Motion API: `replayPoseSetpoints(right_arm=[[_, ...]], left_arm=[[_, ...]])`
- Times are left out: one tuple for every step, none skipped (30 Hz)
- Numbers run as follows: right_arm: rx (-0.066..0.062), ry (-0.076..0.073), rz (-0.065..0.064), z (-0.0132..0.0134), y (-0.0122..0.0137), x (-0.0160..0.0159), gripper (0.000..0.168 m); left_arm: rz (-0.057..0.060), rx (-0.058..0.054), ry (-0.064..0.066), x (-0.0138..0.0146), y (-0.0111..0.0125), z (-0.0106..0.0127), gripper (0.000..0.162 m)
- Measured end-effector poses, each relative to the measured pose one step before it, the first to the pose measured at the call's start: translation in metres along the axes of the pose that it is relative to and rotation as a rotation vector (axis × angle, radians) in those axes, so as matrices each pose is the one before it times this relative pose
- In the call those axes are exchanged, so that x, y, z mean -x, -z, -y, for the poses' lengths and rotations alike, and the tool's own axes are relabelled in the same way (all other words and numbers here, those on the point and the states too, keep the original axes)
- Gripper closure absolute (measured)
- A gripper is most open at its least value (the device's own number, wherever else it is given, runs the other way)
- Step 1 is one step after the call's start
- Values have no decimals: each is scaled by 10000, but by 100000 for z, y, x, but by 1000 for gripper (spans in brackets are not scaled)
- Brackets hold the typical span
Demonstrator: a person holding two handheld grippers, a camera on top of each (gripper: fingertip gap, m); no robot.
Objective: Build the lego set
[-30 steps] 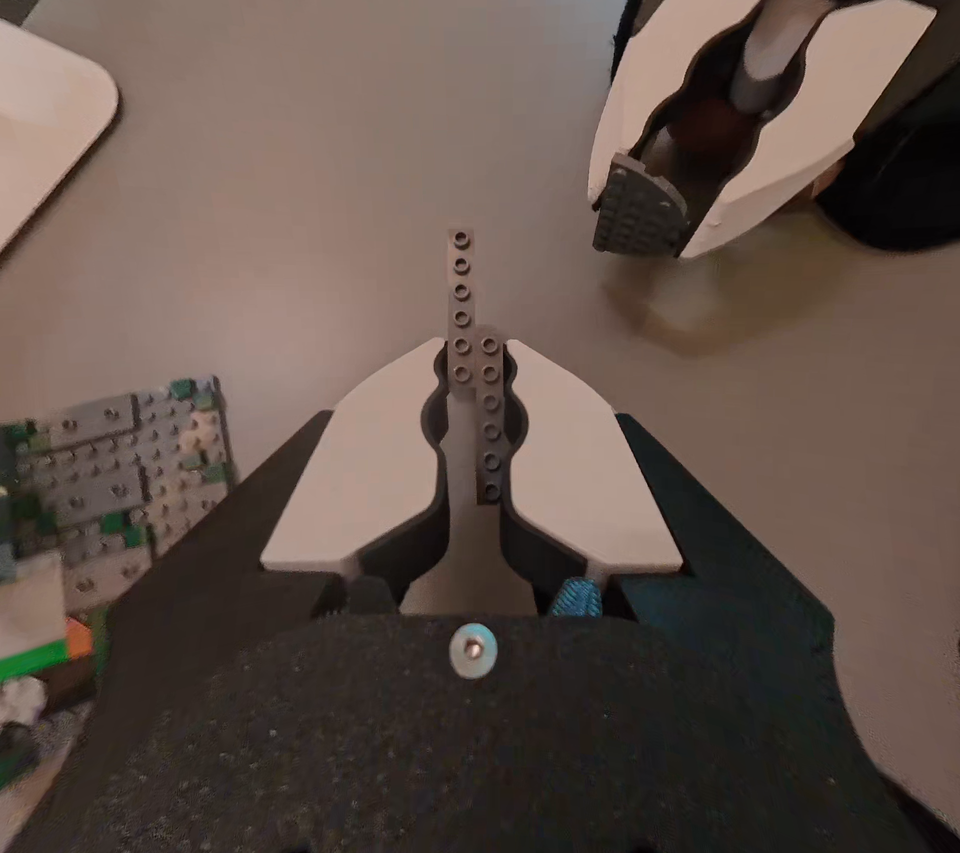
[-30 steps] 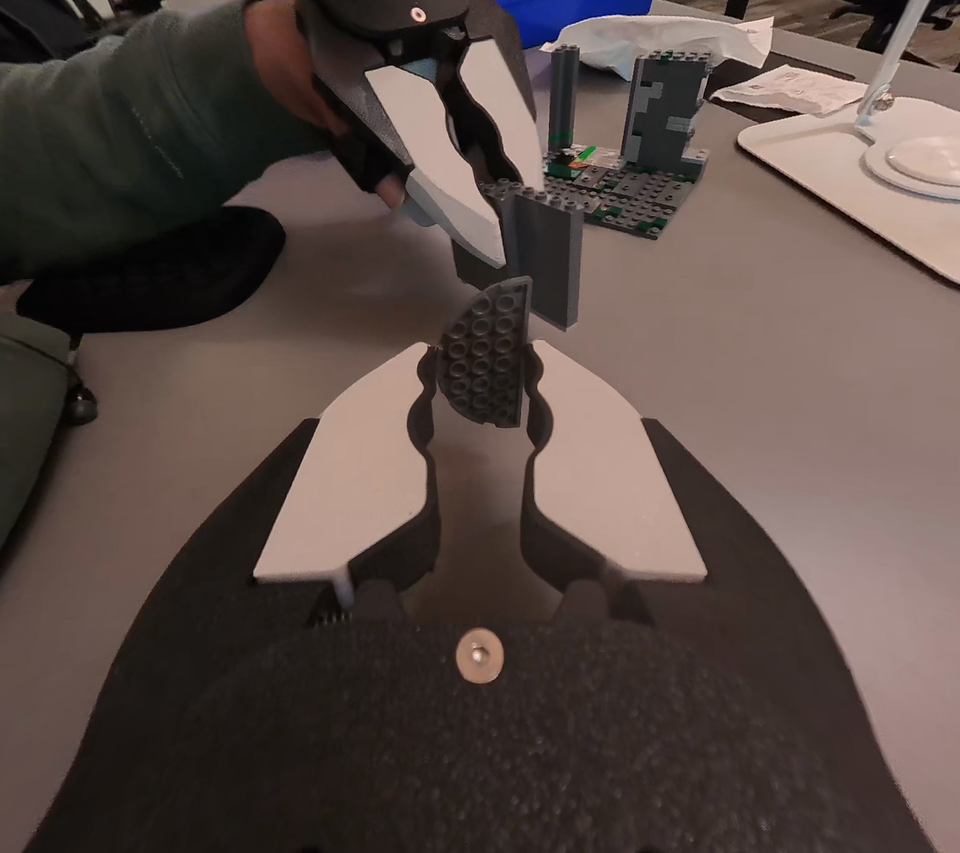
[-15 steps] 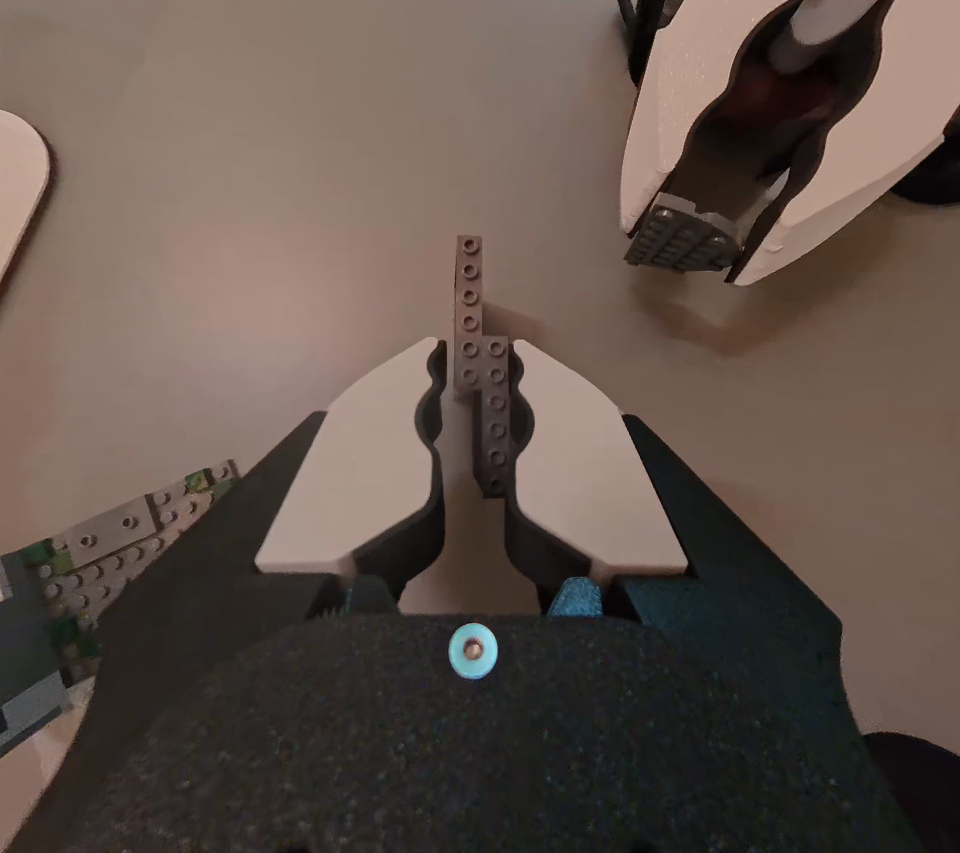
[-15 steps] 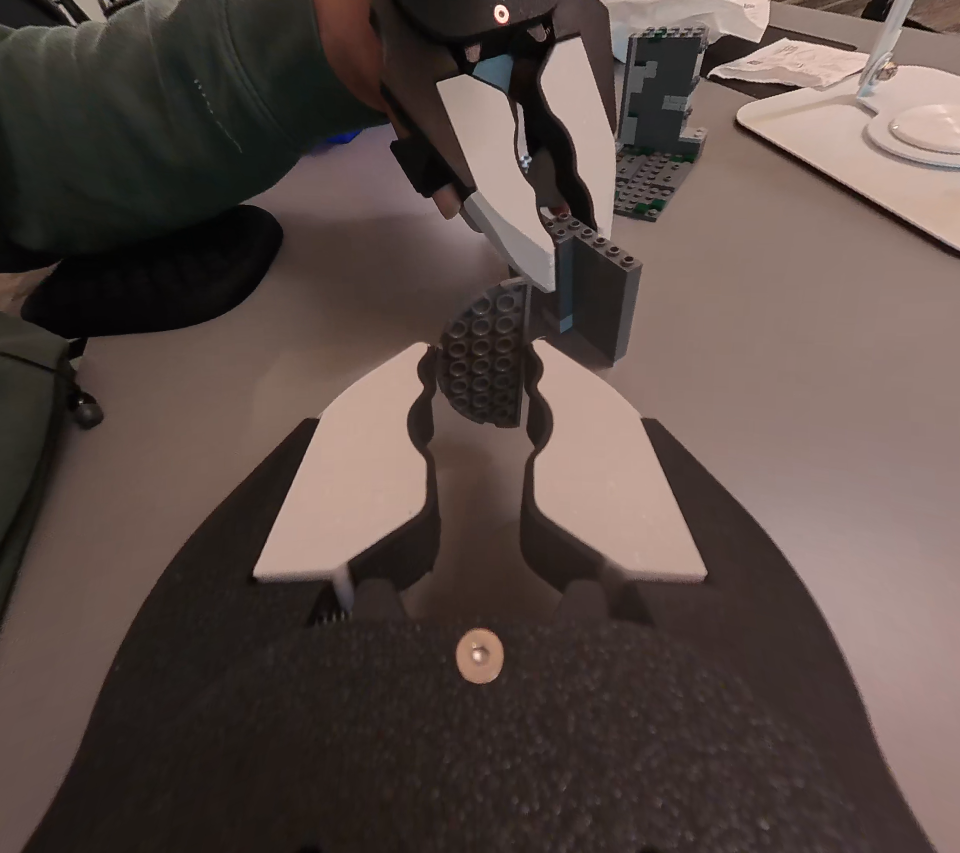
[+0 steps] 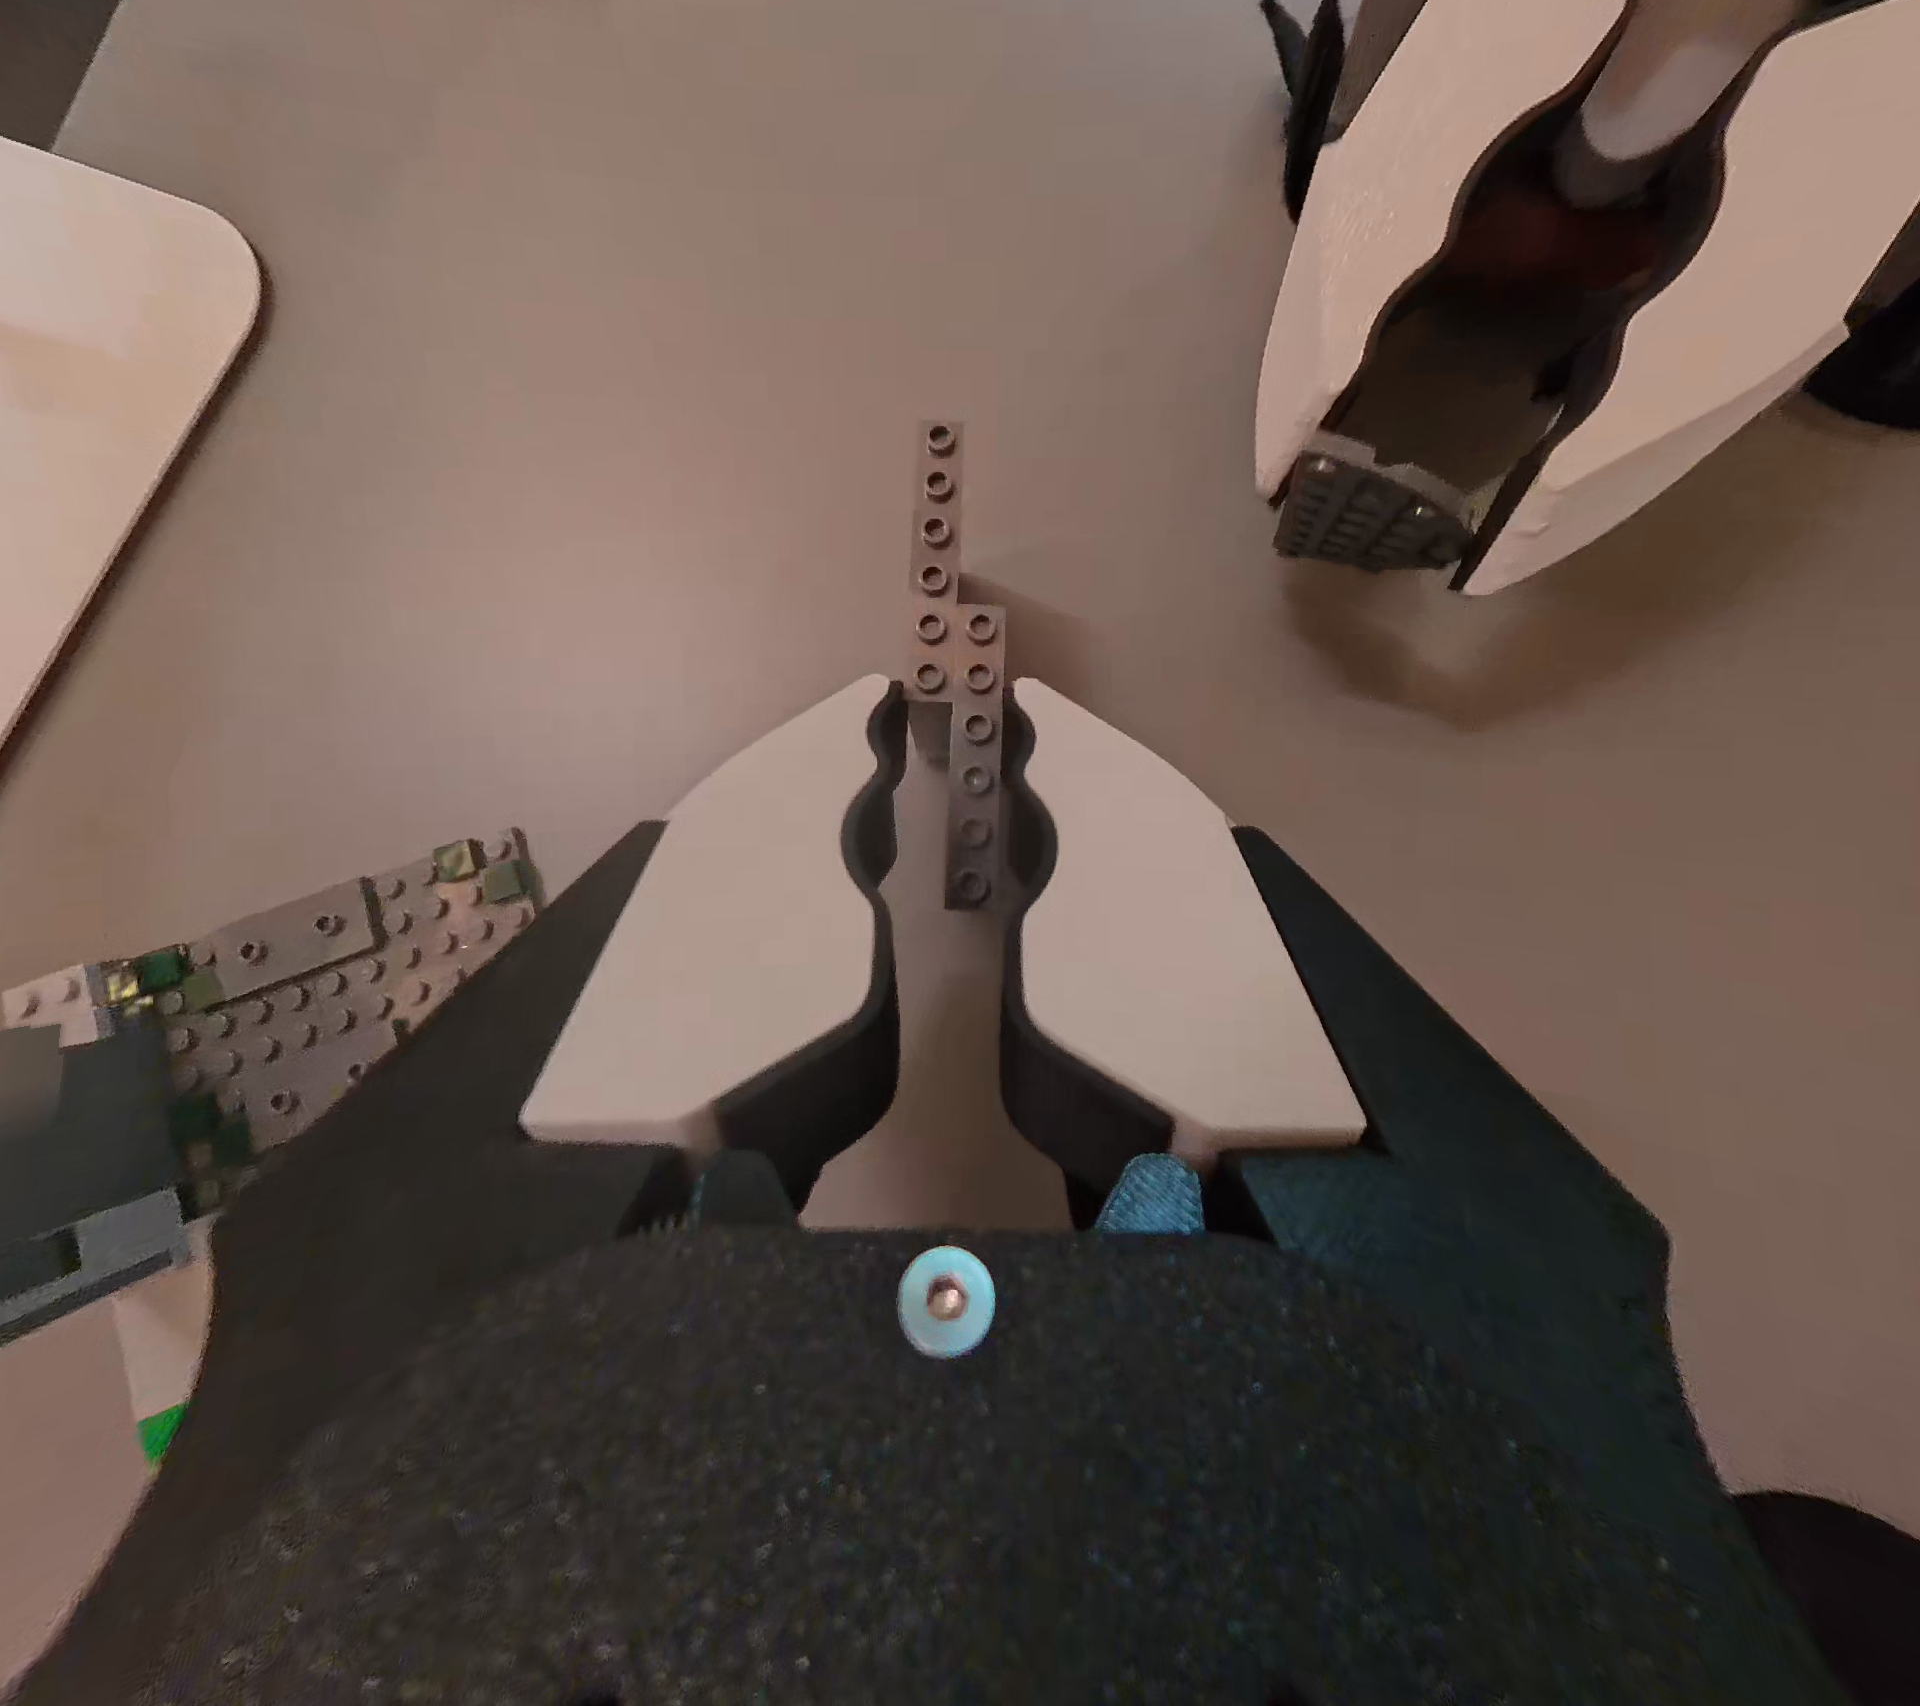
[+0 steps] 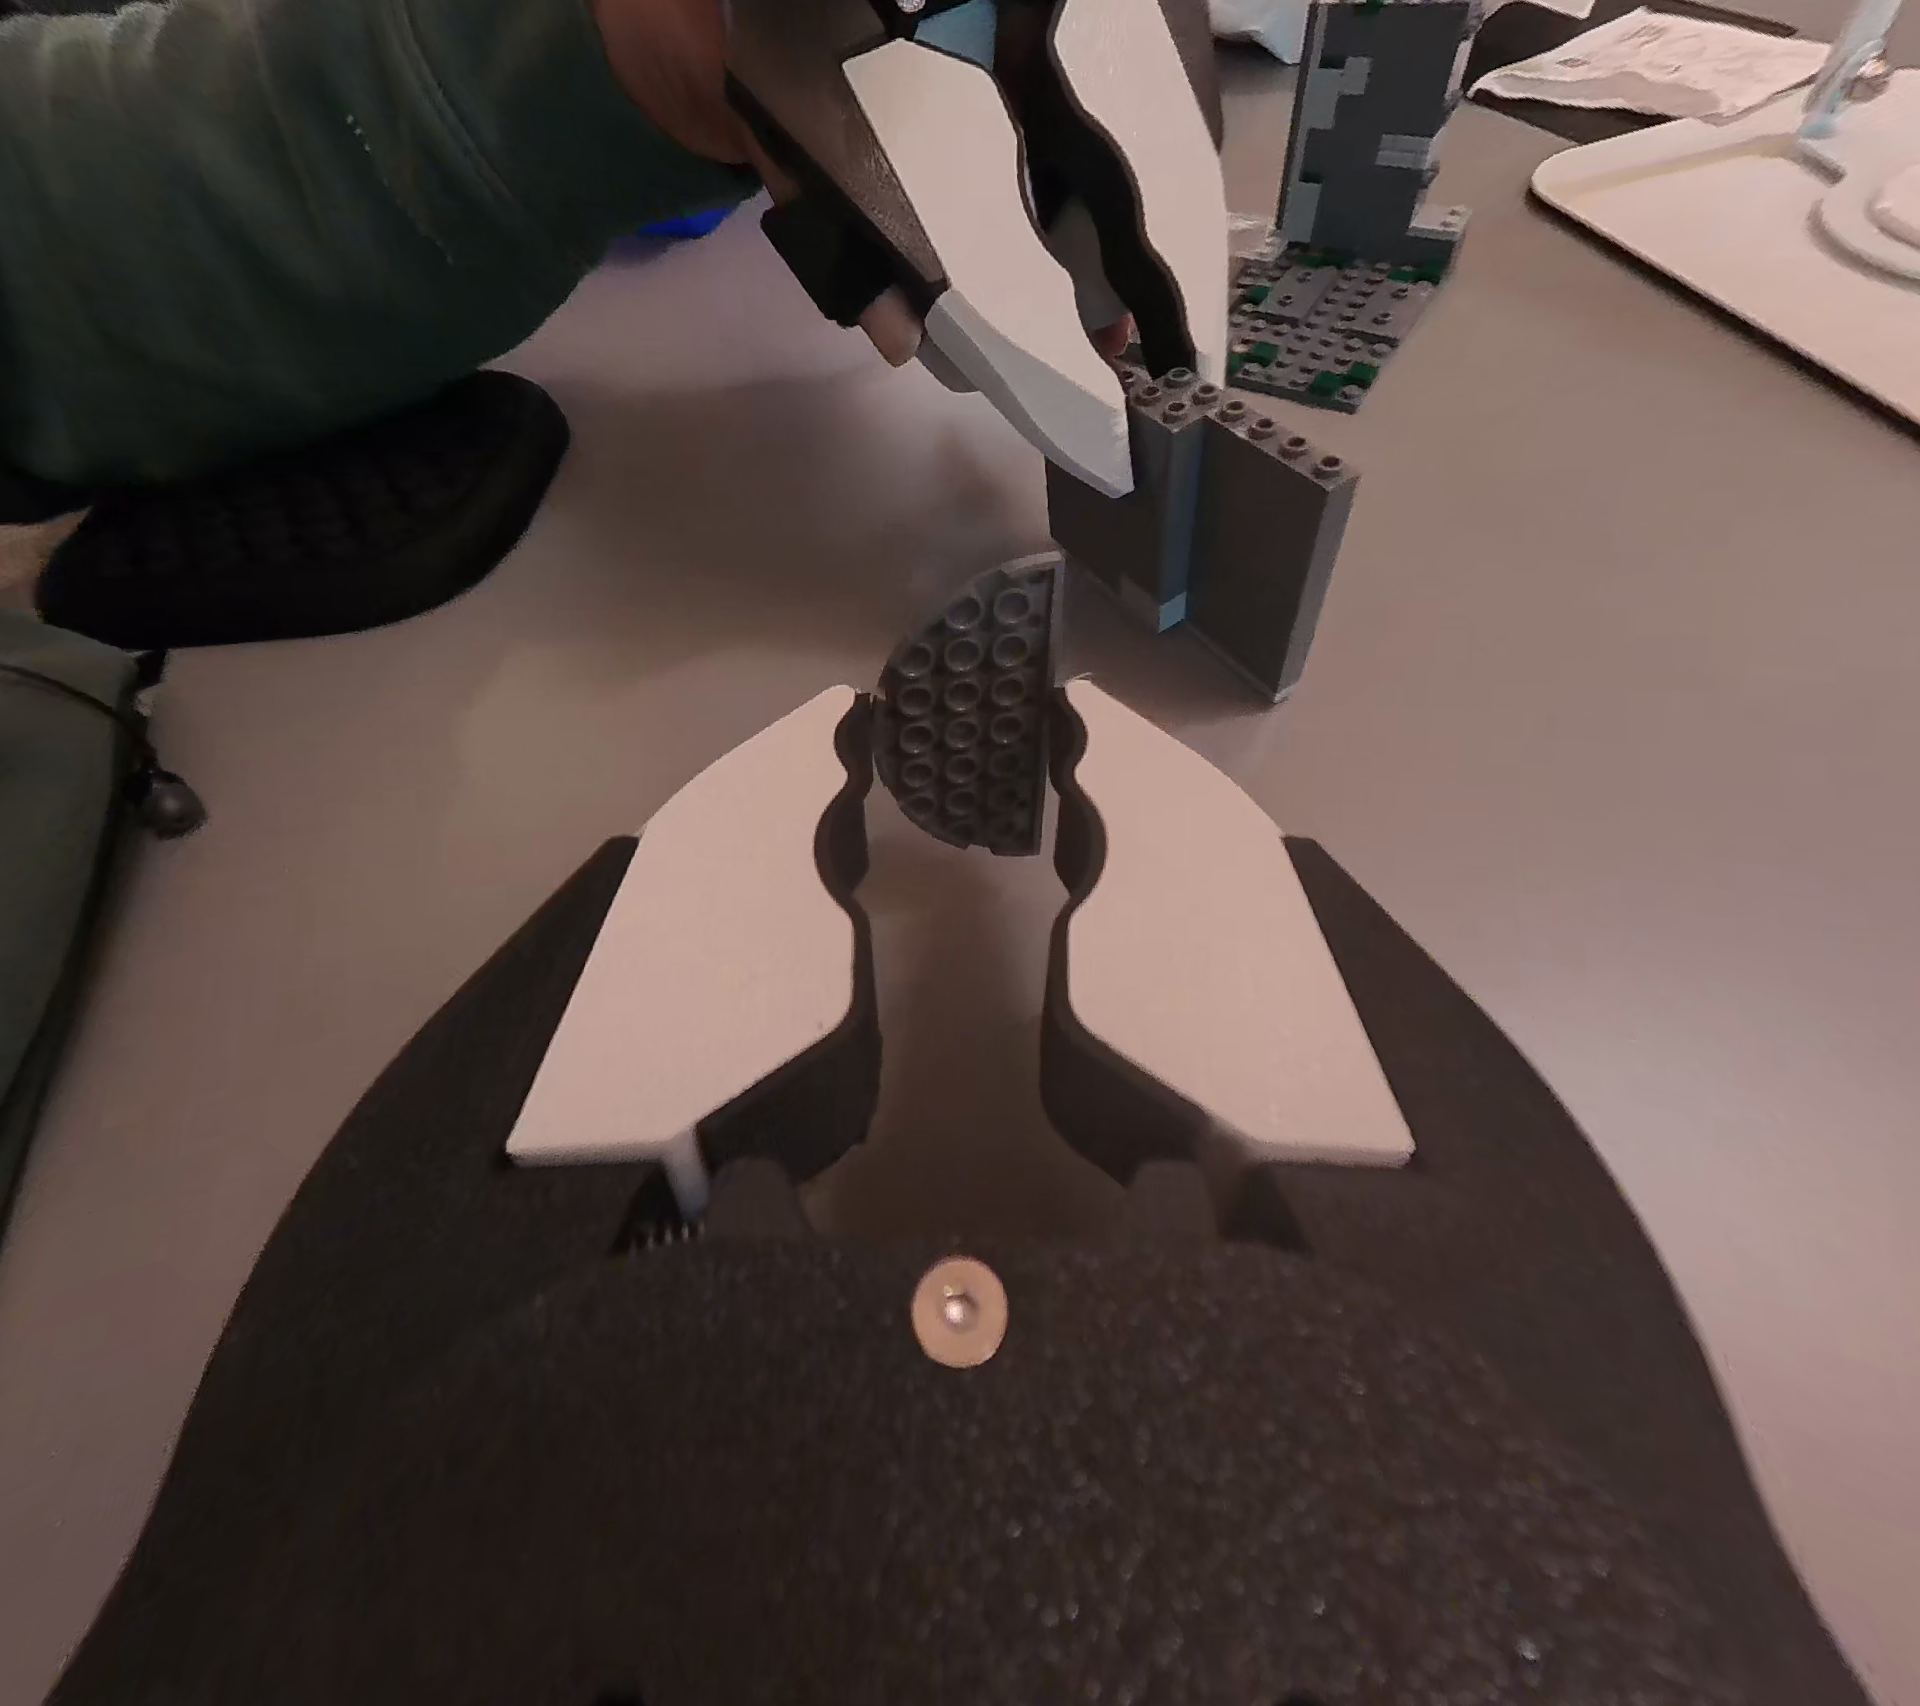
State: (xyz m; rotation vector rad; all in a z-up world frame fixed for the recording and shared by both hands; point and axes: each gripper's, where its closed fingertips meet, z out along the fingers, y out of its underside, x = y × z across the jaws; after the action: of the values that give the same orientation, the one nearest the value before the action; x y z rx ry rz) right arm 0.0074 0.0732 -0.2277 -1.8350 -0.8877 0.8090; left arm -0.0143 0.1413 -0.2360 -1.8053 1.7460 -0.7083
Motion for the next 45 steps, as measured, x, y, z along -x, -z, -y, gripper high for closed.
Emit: replayPoseSetpoints(right_arm=[[-78, -250, 236, 363, -353, 278, 136], [-162, -302, 274, 545, -414, 322, 136], [-216, -345, 323, 654, -469, 406, 136], [-212, -373, 428, 630, -545, 522, 136], [-172, -410, 465, 511, -606, 504, 136], [-54, -436, 371, 253, -606, 284, 136], [84, -386, 243, -28, -586, 26, 136], [143, -227, 112, -174, -474, -150, 136], [163, -46, -16, -248, -319, -216, 136], [193, 57, -65, -279, -182, -180, 136], [177, 88, -96, -237, -79, -141, 136], [182, 109, -173, -230, -17, -193, 136], [156, 169, -199, -202, 19, -217, 136], [113, 174, -167, -163, 1, -168, 136], [63, 144, -87, -107, -29, -49, 136], [7, 122, -26, -45, -46, 31, 136], [-57, 126, -39, 37, -24, 37, 136], [-57, 101, -65, 52, -7, -25, 136], [-31, 53, -24, 10, 13, -2, 136], [-16, 12, 27, 1, 0, 37, 136], [5, -15, 15, -23, 12, 6, 136], [-4, -5, -15, -14, -1, -27, 136], [2, 0, -18, -8, 5, -14, 136], [20, 4, -11, -24, -10, 4, 136], [30, 12, -34, -51, -3, -27, 136], [46, -1, -64, -78, -4, -55, 136], [49, 4, -51, -98, -8, -24, 136], [74, 19, -57, -129, 11, -18, 136], [132, 33, -66, -188, 6, -27, 136], [161, 51, -86, -230, 1, -48, 136], [193, 35, -135, -268, 16, -117, 135], [213, 43, -113, -302, 36, -101, 133], [198, 42, -102, -280, 70, -88, 133], [129, 31, -132, -222, 122, -151, 133], [121, 36, -90, -224, 149, -119, 134], [165, 8, -67, -300, 135, -112, 137], [178, -31, -138, -339, 130, -267, 139], [165, -35, -190, -341, 100, -385, 140], [144, -7, -171, -294, 104, -378, 141], [91, 14, -156, -159, 151, -345, 143], [58, 44, -163, -48, 210, -344, 143], [80, 119, -154, -56, 232, -267, 142], [87, 193, -153, -28, 249, -117, 141], [193, 298, -155, -88, 237, 107, 139], [320, 463, -136, -232, 137, 352, 137]], left_arm=[[9, -71, 60, 4, 288, 71, 146], [20, -82, 73, 21, 337, 87, 146], [21, -117, 91, 31, 383, 123, 146], [5, -170, 133, -3, 424, 164, 146], [-24, -176, 162, -37, 457, 135, 146], [-26, -152, 166, -48, 463, 58, 146], [2, -123, 151, -47, 439, -26, 145], [53, -103, 150, 3, 440, -127, 145], [98, -53, 182, 69, 459, -235, 145], [55, -84, 167, -6, 459, -252, 145], [-61, -166, 201, -175, 444, -171, 145], [-259, -273, 265, -469, 385, -29, 146], [-406, -334, 344, -685, 320, 90, 146], [-340, -291, 340, -596, 207, 65, 145], [-145, -170, 243, -307, 98, -64, 145], [-19, -44, 123, -146, 0, -210, 145], [-51, 32, 49, -185, -71, -258, 146], [-115, 14, 31, -302, -80, -181, 146], [-96, -53, 52, -258, -76, -16, 146], [28, -71, 24, -49, -89, 53, 146], [13, -53, 20, -33, -115, 67, 146], [25, -54, 39, 34, -112, 91, 146], [-4, -57, 71, 24, -101, 131, 146], [-15, -44, 70, 0, -92, 110, 145], [-8, -27, 48, -3, -82, 78, 145], [-15, -60, 43, -59, -81, 110, 145], [-6, -71, 59, -68, -90, 121, 145], [8, -58, 70, -52, -122, 93, 145], [-7, -82, 69, -79, -161, 121, 145], [1, -69, 69, -75, -189, 97, 145], [-28, -23, 32, -121, -225, 23, 145], [-76, -15, 34, -178, -237, 0, 145], [28, 13, 15, 10, -207, -51, 145], [72, 38, -38, 89, -172, -99, 145], [4, 44, -26, 1, -128, -113, 145], [-40, 22, 18, -29, -92, -74, 145], [13, -18, 7, 62, -31, -18, 145], [41, -18, -18, 115, 15, -20, 146], [15, -4, -32, 88, 29, -30, 145], [-12, -46, -84, 23, 42, 21, 146], [30, -46, -102, 60, 77, 39, 146], [65, -2, -97, 114, 96, -18, 146], [114, -4, -79, 192, 109, 0, 146], [136, -21, -36, 250, 140, 32, 146], [94, -59, 10, 233, 160, 68, 146]])
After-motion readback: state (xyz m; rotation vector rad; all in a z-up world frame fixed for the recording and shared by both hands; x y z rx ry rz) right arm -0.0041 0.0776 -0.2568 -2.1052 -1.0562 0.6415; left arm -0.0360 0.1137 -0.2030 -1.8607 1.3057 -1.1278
